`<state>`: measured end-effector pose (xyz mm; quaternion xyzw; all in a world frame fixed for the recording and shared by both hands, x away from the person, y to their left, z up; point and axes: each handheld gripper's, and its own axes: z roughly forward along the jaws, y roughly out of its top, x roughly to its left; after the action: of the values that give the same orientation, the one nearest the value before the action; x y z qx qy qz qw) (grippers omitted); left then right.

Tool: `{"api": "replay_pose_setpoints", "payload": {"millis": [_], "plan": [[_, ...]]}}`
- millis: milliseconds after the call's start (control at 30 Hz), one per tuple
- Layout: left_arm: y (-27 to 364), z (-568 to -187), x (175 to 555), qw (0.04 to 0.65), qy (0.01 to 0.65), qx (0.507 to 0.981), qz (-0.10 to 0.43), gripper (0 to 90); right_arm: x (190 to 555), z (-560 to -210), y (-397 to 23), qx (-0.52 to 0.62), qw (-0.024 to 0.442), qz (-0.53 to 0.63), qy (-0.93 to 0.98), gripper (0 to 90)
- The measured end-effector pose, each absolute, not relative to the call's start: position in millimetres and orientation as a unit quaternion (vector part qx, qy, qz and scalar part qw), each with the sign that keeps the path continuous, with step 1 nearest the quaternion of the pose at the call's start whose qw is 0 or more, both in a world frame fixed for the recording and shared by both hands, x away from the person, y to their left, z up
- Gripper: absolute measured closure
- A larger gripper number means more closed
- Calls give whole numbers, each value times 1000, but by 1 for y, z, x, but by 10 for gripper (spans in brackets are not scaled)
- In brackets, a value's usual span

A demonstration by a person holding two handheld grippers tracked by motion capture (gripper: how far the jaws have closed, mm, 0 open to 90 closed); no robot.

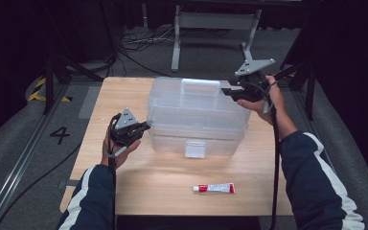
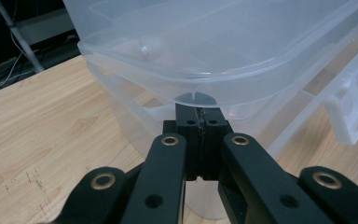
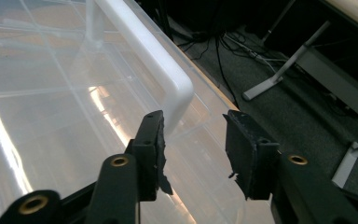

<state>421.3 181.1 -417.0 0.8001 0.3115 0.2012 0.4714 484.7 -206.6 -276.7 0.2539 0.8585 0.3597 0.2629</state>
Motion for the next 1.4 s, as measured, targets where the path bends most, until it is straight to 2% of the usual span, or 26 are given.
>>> {"api": "replay_pose_setpoints", "payload": {"millis": [233,433,600,800,1000,1167,1400], "plan": [[181,-415,422,467,306,804,206,889,463,-272,-246,256,302,392,830,503],[180,-413,422,465,304,805,209,884,444,-287,-277,261,321,394,821,471],[180,-412,422,465,302,806,207,880,433,-309,-296,270,317,388,822,438],[179,-412,423,466,303,805,207,874,428,-343,-311,298,290,396,819,396],[179,-410,424,464,303,807,206,872,428,-378,-314,309,268,376,832,413],[180,-410,426,463,302,808,202,874,427,-388,-308,298,252,386,836,419],[180,-407,424,464,298,808,207,852,425,-394,-298,285,260,426,818,432]]}}
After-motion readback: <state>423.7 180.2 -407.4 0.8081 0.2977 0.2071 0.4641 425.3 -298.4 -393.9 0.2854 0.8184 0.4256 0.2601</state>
